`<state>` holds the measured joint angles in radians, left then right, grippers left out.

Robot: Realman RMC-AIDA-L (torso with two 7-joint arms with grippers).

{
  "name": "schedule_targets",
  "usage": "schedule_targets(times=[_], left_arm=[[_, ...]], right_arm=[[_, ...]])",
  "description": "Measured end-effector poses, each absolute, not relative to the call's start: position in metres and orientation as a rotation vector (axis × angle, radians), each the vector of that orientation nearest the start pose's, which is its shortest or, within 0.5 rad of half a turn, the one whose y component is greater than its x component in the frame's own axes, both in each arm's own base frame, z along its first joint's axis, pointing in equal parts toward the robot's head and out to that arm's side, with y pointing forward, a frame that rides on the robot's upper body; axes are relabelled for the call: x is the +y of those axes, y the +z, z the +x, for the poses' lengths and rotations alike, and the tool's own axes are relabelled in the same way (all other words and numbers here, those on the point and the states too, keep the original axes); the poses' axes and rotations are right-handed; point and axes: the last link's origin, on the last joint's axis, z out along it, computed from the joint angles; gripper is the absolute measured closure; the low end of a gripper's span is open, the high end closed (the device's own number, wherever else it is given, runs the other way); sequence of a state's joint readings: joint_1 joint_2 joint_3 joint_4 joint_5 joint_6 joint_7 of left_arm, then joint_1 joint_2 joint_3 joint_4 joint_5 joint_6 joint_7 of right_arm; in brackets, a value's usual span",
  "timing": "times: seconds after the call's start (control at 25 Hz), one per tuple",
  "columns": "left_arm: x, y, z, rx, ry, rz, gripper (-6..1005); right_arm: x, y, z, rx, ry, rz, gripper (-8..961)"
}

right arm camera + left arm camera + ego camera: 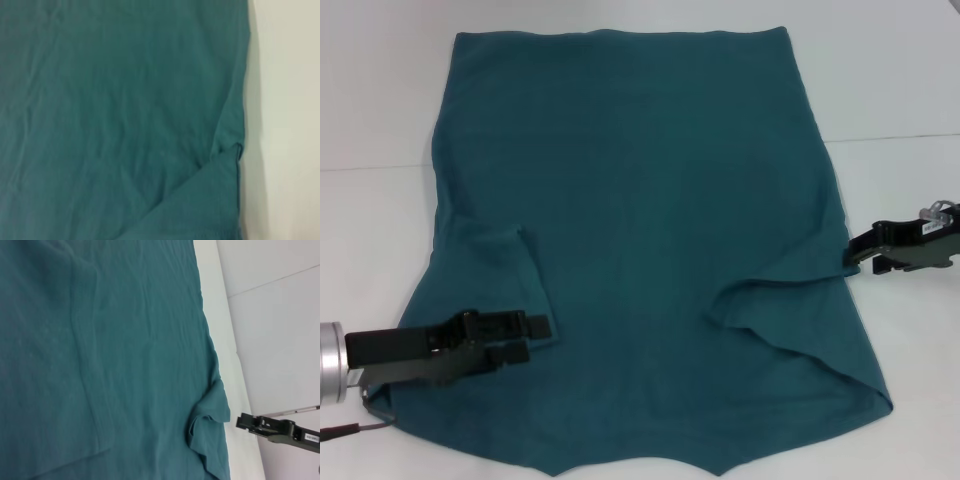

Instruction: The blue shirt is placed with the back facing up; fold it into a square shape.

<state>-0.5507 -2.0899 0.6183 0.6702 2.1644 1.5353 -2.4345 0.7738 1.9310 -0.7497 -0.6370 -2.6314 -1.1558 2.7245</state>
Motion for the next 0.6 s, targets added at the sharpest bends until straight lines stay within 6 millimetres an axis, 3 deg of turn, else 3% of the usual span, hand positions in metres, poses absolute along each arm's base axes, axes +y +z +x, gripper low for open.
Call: schedule_targets(times=[0.6], left_arm=[[0.33, -0.004, -0.275, -2.079, -0.712, -2.191, 386]], right_arm=[[0.425, 0.036, 0.297, 1.729, 0.085, -1.85, 470]])
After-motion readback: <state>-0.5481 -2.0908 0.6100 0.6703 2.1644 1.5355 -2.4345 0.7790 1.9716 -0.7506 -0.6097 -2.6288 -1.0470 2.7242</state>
